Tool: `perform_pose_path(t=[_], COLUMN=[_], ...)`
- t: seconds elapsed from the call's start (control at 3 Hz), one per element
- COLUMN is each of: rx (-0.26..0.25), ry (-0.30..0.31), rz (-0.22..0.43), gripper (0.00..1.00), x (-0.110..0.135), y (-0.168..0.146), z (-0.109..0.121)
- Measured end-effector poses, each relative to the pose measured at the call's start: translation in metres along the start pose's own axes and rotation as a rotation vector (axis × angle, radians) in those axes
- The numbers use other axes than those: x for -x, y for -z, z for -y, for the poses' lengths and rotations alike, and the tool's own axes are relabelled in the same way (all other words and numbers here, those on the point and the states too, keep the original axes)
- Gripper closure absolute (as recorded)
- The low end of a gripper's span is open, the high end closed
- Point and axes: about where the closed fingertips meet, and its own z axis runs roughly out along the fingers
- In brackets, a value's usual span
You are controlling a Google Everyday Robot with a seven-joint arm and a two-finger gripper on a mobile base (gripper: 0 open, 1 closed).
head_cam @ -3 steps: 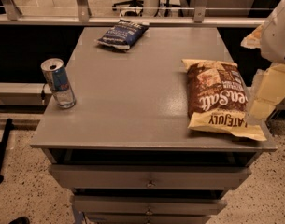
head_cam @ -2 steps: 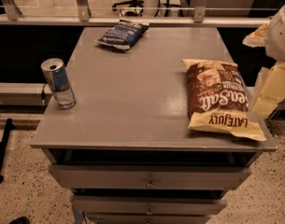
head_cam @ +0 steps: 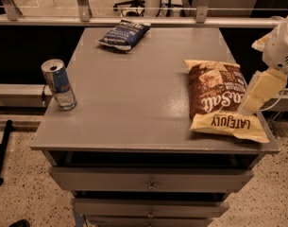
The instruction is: Move brown chip bag near blue chip bag
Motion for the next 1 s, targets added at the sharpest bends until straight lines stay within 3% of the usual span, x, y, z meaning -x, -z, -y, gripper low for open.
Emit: perform_pose_path(t=[0.33, 0.67, 1.0], rx=[-0.058, -0.061, -0.027], ry=[-0.102, -0.243, -0.295], rz=[-0.027, -0.05, -0.051], gripper=[0.0, 0.0, 0.0], x=[-0.014, -0.028, -0.023], y=[-0.026, -0.061, -0.077], z=[0.018, 0.025, 0.023])
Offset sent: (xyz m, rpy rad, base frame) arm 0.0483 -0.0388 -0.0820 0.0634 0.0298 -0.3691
